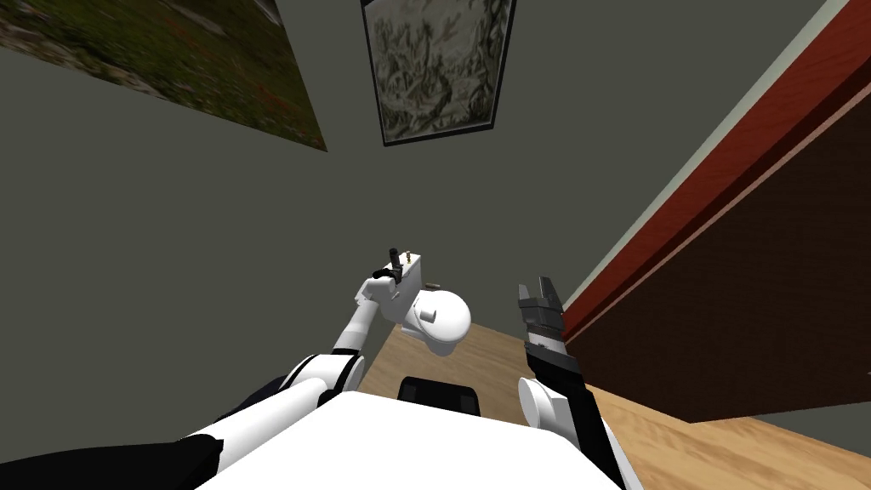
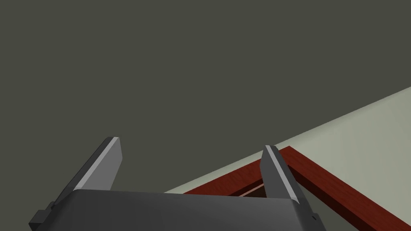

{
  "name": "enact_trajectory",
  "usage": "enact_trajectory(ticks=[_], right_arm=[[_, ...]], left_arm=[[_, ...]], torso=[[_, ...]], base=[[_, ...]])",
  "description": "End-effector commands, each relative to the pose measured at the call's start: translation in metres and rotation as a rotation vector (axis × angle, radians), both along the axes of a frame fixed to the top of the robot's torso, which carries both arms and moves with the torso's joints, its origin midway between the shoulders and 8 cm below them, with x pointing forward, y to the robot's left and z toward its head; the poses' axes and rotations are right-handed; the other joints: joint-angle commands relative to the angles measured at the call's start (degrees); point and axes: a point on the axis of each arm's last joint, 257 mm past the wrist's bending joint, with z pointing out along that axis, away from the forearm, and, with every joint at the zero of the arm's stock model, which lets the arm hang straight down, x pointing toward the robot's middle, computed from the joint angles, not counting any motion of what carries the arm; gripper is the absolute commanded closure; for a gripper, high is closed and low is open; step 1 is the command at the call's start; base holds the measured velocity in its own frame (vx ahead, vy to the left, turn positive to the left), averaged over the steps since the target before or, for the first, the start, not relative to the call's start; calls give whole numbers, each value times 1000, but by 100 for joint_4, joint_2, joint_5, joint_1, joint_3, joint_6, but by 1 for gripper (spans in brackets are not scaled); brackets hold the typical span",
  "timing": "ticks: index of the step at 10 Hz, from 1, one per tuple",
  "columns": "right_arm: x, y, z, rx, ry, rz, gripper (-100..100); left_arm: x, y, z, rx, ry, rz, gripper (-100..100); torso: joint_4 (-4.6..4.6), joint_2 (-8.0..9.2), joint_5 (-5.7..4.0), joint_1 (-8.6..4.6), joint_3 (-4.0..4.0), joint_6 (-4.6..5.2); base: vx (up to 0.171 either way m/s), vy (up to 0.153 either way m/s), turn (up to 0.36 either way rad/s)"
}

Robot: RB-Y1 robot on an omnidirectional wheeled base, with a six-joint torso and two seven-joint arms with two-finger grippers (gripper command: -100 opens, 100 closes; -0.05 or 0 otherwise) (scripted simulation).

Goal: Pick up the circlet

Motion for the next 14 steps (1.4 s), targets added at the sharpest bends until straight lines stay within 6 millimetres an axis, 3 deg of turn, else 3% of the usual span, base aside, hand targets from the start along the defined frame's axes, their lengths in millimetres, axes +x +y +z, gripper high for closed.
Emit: enact_trajectory(ticks=[1, 6, 14], right_arm=[[0, 0, 0, 0, 0, 0, 0], [0, 0, 0, 0, 0, 0, 0], [0, 0, 0, 0, 0, 0, 0]], left_arm=[[1, 1, -9, -6, 33, 4, -100], [-1, 11, -38, -44, 204, 35, -100], [-25, 26, -81, -107, 440, 96, -100]], torso=[[0, 0, 0, 0, 0, 0], [-3, -11, 0, 1, -7, 0], [-7, -26, -1, -4, -16, 1]], base=[[40, -34, 50], [77, -54, 92], [98, -66, 87]])
